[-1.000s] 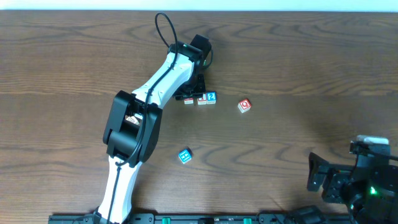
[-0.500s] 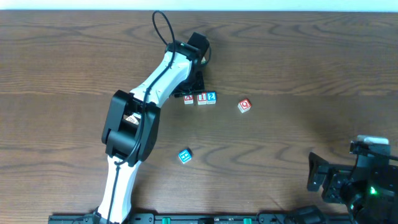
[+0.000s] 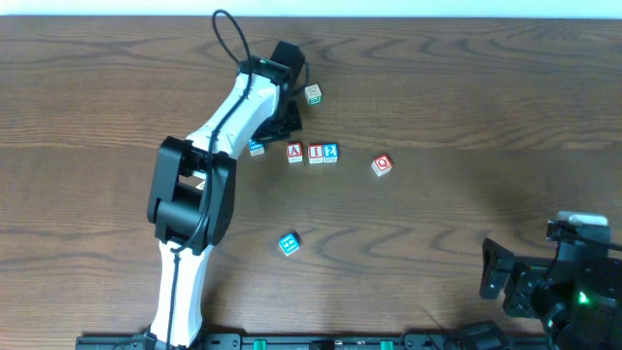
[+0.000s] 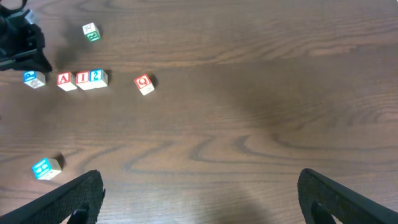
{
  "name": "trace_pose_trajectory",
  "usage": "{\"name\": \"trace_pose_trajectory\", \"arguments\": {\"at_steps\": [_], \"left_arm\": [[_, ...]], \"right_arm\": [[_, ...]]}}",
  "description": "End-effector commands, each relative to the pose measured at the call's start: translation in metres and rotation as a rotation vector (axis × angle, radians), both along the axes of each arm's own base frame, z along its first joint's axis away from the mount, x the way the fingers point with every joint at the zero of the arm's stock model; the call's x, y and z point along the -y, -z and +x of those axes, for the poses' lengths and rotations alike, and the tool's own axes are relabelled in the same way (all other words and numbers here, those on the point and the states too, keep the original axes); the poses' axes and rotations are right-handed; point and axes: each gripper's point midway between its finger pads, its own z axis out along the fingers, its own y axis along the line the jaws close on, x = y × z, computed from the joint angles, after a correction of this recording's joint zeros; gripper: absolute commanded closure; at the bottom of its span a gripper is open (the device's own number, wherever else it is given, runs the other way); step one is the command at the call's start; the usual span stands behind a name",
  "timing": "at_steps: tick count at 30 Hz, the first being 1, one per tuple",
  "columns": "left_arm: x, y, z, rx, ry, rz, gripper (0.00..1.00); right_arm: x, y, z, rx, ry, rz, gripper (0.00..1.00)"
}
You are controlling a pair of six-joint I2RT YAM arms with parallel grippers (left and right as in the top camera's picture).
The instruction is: Spell out Ai2
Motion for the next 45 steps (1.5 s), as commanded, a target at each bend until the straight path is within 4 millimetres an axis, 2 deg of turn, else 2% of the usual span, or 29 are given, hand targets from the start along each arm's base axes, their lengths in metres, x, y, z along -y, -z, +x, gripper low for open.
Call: {"name": "trace_pose_trajectory", "arguments": {"at_steps": [1,12,21,40,45], "left_arm": [[-0.007,0.002,-0.001,-0.021,-0.021,0.012,0.94],[-0.008,0.004,-0.016,-0.074,-0.001,0.036,0.94],[0.001,0.010,-0.023,-0.079,0.057,0.052,0.94],[0.001,0.019,-0.020,-0.056,0.064,0.056,0.94],[0.008,0.019,-0.016,-0.041,0.080,0.021,0.94]], "right_arm": [[0.003,0.000,0.000,0.003,0.009,-0.013,0.01],[0.003,0.000,0.000,0.003,0.009,-0.013,0.01],[0.003,0.000,0.000,0.003,0.009,-0.013,0.01],[0.003,0.000,0.000,0.002,0.009,-0.013,0.01],[0.003,0.000,0.000,0.002,0.009,-0.013,0.01]]}}
